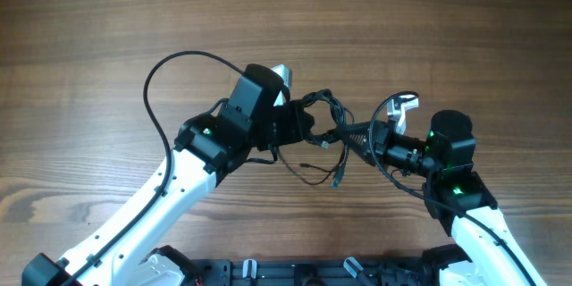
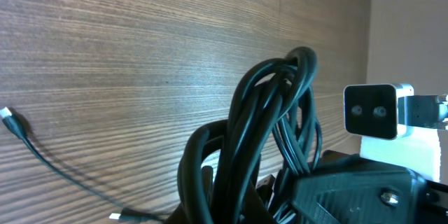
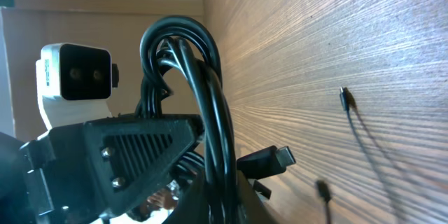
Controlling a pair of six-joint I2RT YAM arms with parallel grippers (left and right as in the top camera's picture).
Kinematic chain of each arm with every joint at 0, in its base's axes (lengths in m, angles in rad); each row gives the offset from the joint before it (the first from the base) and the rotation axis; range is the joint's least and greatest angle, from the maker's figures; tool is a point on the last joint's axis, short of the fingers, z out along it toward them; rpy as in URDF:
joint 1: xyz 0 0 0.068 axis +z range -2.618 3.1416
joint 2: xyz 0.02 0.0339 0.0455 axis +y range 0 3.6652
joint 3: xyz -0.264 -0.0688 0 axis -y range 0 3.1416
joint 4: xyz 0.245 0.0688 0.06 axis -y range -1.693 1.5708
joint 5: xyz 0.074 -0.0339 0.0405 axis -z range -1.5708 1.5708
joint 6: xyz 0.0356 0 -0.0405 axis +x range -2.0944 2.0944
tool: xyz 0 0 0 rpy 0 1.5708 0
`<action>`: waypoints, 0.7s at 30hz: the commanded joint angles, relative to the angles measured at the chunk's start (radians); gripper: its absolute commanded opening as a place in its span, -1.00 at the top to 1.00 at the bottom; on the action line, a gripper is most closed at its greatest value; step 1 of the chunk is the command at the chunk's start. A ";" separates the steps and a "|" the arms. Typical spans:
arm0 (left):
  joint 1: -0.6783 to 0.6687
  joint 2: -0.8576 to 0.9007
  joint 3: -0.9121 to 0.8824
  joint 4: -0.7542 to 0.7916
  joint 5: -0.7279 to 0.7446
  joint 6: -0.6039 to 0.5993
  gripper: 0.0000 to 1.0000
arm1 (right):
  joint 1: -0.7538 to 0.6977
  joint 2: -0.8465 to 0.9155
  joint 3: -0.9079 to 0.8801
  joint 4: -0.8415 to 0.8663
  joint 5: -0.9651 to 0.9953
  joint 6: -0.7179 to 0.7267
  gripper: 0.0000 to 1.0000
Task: Untangle cables
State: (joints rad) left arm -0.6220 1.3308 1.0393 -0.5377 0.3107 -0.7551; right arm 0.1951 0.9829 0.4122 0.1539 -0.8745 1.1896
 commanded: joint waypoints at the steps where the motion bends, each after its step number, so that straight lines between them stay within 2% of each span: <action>1: -0.001 0.004 0.013 -0.007 -0.041 0.075 0.92 | -0.002 0.002 0.001 0.010 -0.016 0.013 0.49; 5: 0.016 0.002 0.013 -0.020 -0.040 0.121 0.92 | -0.002 0.002 0.001 0.002 -0.016 -0.027 0.28; 8: 0.052 -0.006 0.013 -0.061 -0.044 0.124 0.92 | -0.002 0.002 0.001 -0.032 -0.016 -0.055 -0.15; 11: 0.113 -0.031 0.013 -0.111 -0.043 0.153 0.92 | -0.002 0.002 0.001 -0.057 -0.029 -0.083 -0.37; 13: 0.163 -0.065 0.013 -0.143 -0.043 0.177 0.92 | -0.002 -0.002 0.001 -0.038 -0.068 -0.177 -0.60; 20: 0.205 -0.185 0.013 -0.237 -0.039 0.308 0.92 | -0.002 -0.093 0.001 -0.042 -0.149 -0.276 -0.64; 21: 0.205 -0.196 0.013 -0.248 -0.039 0.308 0.92 | -0.002 -0.119 0.001 -0.045 -0.159 -0.287 -0.71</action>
State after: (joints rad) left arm -0.4213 1.1858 1.0393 -0.7631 0.2737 -0.5278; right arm 0.1951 0.9348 0.4122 0.1078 -0.9665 0.9787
